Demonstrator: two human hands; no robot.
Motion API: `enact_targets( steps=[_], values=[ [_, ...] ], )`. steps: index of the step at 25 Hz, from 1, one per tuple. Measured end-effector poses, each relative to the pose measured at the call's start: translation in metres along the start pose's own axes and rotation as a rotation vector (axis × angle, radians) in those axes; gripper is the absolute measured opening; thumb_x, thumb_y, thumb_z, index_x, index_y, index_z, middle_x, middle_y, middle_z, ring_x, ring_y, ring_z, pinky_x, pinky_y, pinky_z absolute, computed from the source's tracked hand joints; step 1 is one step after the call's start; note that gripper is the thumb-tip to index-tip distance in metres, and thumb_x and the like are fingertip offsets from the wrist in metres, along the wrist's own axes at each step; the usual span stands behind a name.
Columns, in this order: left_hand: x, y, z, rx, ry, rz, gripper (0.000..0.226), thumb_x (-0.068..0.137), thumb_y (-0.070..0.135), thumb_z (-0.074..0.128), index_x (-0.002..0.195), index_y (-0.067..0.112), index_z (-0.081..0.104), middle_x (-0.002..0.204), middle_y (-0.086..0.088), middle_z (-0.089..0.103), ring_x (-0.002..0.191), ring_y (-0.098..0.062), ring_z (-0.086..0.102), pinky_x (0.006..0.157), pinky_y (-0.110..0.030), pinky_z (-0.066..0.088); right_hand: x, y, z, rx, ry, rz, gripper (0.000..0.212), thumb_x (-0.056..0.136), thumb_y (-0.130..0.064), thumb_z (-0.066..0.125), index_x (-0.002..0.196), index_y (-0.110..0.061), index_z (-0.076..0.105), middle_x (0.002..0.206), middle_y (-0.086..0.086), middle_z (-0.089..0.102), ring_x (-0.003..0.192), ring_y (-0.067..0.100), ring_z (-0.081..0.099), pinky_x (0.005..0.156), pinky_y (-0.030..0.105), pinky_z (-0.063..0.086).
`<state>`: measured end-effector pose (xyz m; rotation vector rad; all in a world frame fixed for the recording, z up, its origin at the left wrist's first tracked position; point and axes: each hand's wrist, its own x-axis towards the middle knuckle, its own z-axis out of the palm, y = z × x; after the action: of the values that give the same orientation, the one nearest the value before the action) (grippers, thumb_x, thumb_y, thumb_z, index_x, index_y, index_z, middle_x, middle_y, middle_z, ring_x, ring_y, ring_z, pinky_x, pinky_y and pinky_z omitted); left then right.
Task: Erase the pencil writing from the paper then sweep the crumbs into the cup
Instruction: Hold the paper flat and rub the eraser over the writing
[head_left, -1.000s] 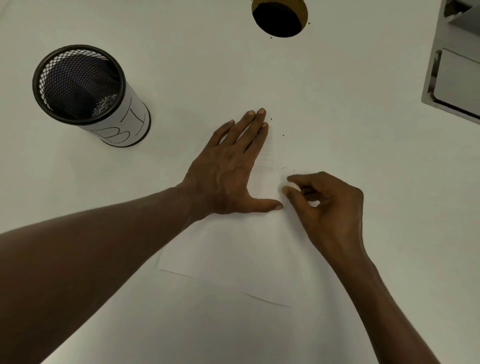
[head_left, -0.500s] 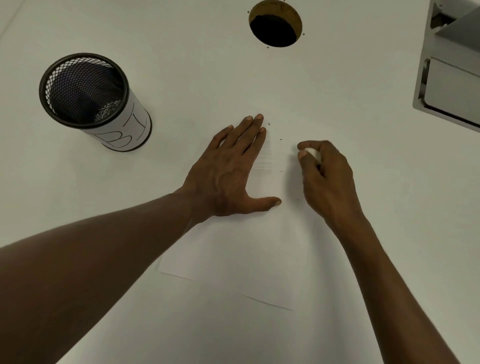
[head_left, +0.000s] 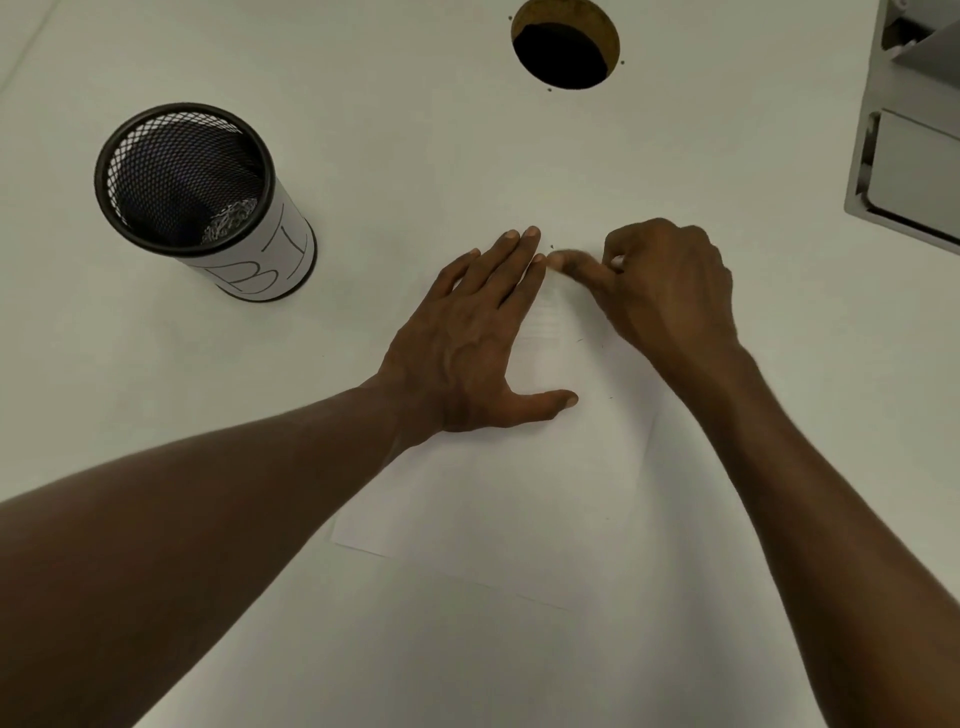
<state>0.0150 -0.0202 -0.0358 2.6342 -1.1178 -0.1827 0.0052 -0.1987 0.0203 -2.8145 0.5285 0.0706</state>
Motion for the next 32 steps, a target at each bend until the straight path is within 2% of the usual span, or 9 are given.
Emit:
enact_targets(
  steps=[2, 5, 8, 15, 19, 22, 24, 28, 32],
  values=[
    [0.000, -0.001, 0.001, -0.003, 0.002, 0.000, 0.118, 0.080, 0.088, 0.035, 0.160, 0.004, 0.020, 0.171, -0.012, 0.008, 0.159, -0.024, 0.005, 0.129, -0.040, 0.008, 0.007, 0.001, -0.004, -0.018, -0.125, 0.015, 0.070, 0.085, -0.071, 0.048, 0.068, -0.004, 0.061, 0.061, 0.009, 0.060, 0.056, 0.022, 0.053, 0.053, 0.030, 0.037],
    [-0.001, -0.001, 0.002, 0.013, 0.019, -0.009, 0.115, 0.081, 0.086, 0.038, 0.160, 0.004, 0.024, 0.171, -0.014, 0.011, 0.159, -0.026, 0.008, 0.128, -0.046, 0.010, 0.011, 0.005, -0.017, 0.200, -0.293, 0.054, 0.044, 0.097, -0.033, 0.041, 0.094, 0.001, 0.068, 0.087, 0.015, 0.069, 0.070, 0.018, 0.060, 0.062, 0.032, 0.044],
    [-0.002, 0.000, 0.001, -0.002, 0.054, -0.037, 0.110, 0.080, 0.081, 0.044, 0.157, 0.003, 0.031, 0.169, -0.015, 0.019, 0.155, -0.031, 0.019, 0.126, -0.051, 0.015, 0.006, 0.012, -0.022, 0.316, -0.232, 0.031, 0.024, 0.092, -0.009, 0.050, 0.089, -0.014, 0.074, 0.075, -0.008, 0.067, 0.060, -0.007, 0.059, 0.049, 0.010, 0.042],
    [-0.002, -0.004, -0.013, -0.028, -0.072, -0.038, 0.114, 0.081, 0.085, 0.046, 0.162, 0.008, 0.018, 0.172, -0.007, 0.005, 0.158, -0.024, 0.009, 0.128, -0.039, 0.007, -0.001, 0.007, -0.019, 0.466, -0.028, 0.019, 0.005, 0.087, -0.022, 0.068, 0.088, -0.019, 0.072, 0.075, -0.010, 0.066, 0.063, 0.000, 0.058, 0.059, 0.014, 0.041],
    [-0.005, -0.010, -0.014, -0.030, -0.079, -0.052, 0.118, 0.075, 0.093, 0.037, 0.163, 0.018, 0.016, 0.172, -0.006, 0.002, 0.158, -0.023, 0.004, 0.126, -0.035, 0.003, 0.000, 0.003, -0.013, 0.432, 0.034, 0.025, 0.030, 0.090, -0.040, 0.064, 0.076, -0.014, 0.068, 0.062, -0.007, 0.063, 0.056, -0.001, 0.054, 0.053, 0.009, 0.038],
    [-0.008, -0.013, -0.008, -0.040, 0.022, -0.034, 0.110, 0.080, 0.087, 0.036, 0.161, 0.013, 0.025, 0.171, -0.010, 0.013, 0.157, -0.026, 0.012, 0.126, -0.034, 0.006, -0.004, 0.008, -0.007, 0.555, -0.141, 0.086, 0.017, 0.094, -0.023, 0.053, 0.099, -0.019, 0.069, 0.079, -0.006, 0.068, 0.062, -0.002, 0.061, 0.059, 0.015, 0.046],
    [-0.010, -0.014, -0.006, -0.065, 0.069, -0.036, 0.103, 0.083, 0.077, 0.045, 0.157, 0.006, 0.033, 0.169, -0.012, 0.021, 0.156, -0.027, 0.018, 0.125, -0.034, 0.010, -0.012, 0.015, -0.006, 0.624, -0.155, 0.087, 0.026, 0.094, -0.011, 0.050, 0.112, -0.022, 0.067, 0.087, -0.005, 0.070, 0.066, -0.005, 0.065, 0.063, 0.008, 0.048],
    [-0.007, -0.014, -0.007, -0.032, 0.020, -0.017, 0.112, 0.080, 0.085, 0.045, 0.159, 0.007, 0.029, 0.170, -0.010, 0.016, 0.158, -0.026, 0.014, 0.127, -0.039, 0.013, -0.033, 0.018, -0.001, 0.565, 0.002, -0.008, 0.021, 0.084, -0.008, 0.071, 0.100, -0.021, 0.074, 0.095, -0.008, 0.073, 0.078, 0.010, 0.068, 0.072, 0.018, 0.054],
    [-0.006, -0.013, -0.008, -0.001, -0.019, -0.030, 0.127, 0.072, 0.096, 0.038, 0.160, 0.006, 0.022, 0.171, -0.010, 0.010, 0.159, -0.024, 0.009, 0.128, -0.044, 0.014, -0.053, 0.012, 0.009, 0.631, 0.037, -0.016, 0.020, 0.081, -0.009, 0.076, 0.095, -0.024, 0.074, 0.087, -0.013, 0.071, 0.077, 0.005, 0.067, 0.069, 0.008, 0.050]
  ],
)
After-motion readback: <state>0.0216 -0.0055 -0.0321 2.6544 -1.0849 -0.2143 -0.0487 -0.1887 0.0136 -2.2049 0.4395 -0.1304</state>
